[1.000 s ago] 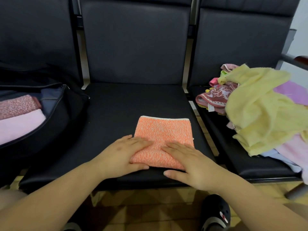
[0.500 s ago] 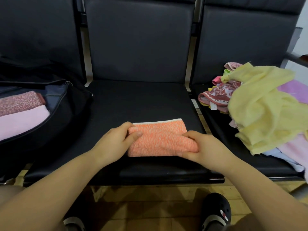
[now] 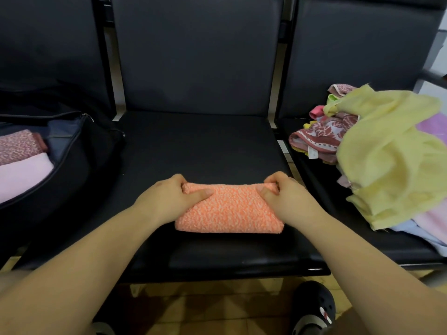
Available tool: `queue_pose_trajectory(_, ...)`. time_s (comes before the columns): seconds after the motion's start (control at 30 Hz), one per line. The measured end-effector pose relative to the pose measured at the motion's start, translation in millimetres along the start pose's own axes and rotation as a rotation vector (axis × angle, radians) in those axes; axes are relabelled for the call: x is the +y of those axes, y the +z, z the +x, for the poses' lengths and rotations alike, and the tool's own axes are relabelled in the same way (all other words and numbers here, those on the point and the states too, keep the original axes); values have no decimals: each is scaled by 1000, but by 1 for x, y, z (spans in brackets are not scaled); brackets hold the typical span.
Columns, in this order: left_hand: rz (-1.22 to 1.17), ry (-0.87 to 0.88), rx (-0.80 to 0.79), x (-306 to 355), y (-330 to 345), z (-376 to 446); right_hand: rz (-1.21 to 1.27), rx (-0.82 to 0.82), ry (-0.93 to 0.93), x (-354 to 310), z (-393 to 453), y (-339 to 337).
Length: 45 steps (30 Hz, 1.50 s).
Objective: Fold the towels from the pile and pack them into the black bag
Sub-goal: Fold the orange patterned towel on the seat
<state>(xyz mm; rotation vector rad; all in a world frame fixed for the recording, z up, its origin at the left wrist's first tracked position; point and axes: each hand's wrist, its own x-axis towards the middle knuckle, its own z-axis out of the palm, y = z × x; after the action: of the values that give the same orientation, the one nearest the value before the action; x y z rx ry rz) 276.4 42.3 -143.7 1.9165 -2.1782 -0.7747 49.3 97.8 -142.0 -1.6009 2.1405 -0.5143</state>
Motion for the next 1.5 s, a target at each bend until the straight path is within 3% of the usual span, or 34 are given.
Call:
queue_pose_trajectory(0.1,-30,-76,-53,-1,4,6,-59,-97,57,0,9,5)
queue_pose_trajectory(0.3,-260,-145,-238,-11,-2,8,-7,-133,-29,-6,9,8)
queue_pose_trajectory(0.57,-606,-253,-245,-14,-20,2,73,-116,-97,-20,-9,20)
queue_pose_trajectory(0.7,-739,-197,-68,-14,-24,-5,8,-152,-94,-33,-19,21)
queue_pose_trajectory(0.9,-628,277,302,-16,-42,-32,-76,-136,-315,-73,-28,5)
queue_pose_trajectory(1.0,-547,538,324,-24,-55,-49,-60,-190,-425,-102,-27,3)
queue_pose_trajectory(1.1,-465,649,429,-37,-67,-59,23,-283,-453,-130,-23,8)
queue_pose_trajectory(1.23,-406,679,632,-62,-89,-65,90,-382,-458,-161,-12,23)
queue_pose_trajectory(1.5,-462,495,973,-127,-130,-74,108,-457,-574,-232,9,45)
